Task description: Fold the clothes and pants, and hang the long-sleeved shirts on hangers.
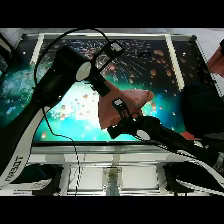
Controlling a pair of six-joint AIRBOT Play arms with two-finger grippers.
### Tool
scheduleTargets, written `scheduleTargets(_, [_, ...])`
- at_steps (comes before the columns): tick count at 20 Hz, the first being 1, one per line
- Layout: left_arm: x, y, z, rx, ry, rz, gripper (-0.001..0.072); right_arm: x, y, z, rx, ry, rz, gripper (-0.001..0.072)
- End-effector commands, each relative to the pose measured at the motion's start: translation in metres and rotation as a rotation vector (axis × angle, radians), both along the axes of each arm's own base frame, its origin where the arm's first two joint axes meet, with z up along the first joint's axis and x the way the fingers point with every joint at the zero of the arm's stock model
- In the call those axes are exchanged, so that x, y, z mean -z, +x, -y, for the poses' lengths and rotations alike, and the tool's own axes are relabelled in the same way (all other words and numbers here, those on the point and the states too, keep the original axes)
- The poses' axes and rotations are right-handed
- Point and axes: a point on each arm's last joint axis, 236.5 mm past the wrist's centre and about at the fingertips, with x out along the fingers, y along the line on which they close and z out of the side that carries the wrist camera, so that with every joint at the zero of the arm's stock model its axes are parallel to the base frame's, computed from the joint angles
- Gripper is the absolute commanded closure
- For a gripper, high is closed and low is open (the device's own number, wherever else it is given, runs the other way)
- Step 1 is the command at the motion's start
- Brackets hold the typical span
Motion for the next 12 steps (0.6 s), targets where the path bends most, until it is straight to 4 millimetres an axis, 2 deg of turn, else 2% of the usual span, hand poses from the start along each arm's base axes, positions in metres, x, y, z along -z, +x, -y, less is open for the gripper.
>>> scheduleTargets(1, [-0.011, 0.010, 0.001, -0.024, -0.028, 0.044, 0.0677, -0.011, 0.010, -0.036, 0.050, 0.080, -0.011, 0.0023])
scheduleTargets(3, [-0.023, 0.014, 0.004, -0.039, -0.068, 0.073, 0.0677, -0.023, 0.026, -0.052, 0.174, 0.177, -0.036, 0.0096])
scheduleTargets(5, [-0.032, 0.015, 0.006, -0.039, -0.086, 0.088, 0.0677, -0.016, 0.037, -0.061, 0.257, 0.220, -0.069, 0.0169])
scheduleTargets(6, [-0.035, 0.016, 0.006, -0.042, -0.093, 0.093, 0.0677, -0.011, 0.042, -0.068, 0.293, 0.242, -0.089, 0.0171])
scheduleTargets(8, [-0.036, 0.016, 0.006, -0.045, -0.097, 0.094, 0.0677, -0.003, 0.051, -0.079, 0.326, 0.262, -0.106, 0.0235])
scheduleTargets(10, [-0.036, 0.016, 0.005, -0.058, -0.103, 0.091, 0.0677, -0.003, 0.058, -0.088, 0.324, 0.261, -0.106, 0.0236])
scheduleTargets(12, [-0.035, 0.017, 0.003, -0.069, -0.110, 0.084, 0.0677, -0.013, 0.063, -0.093, 0.317, 0.275, -0.087, 0.0236])
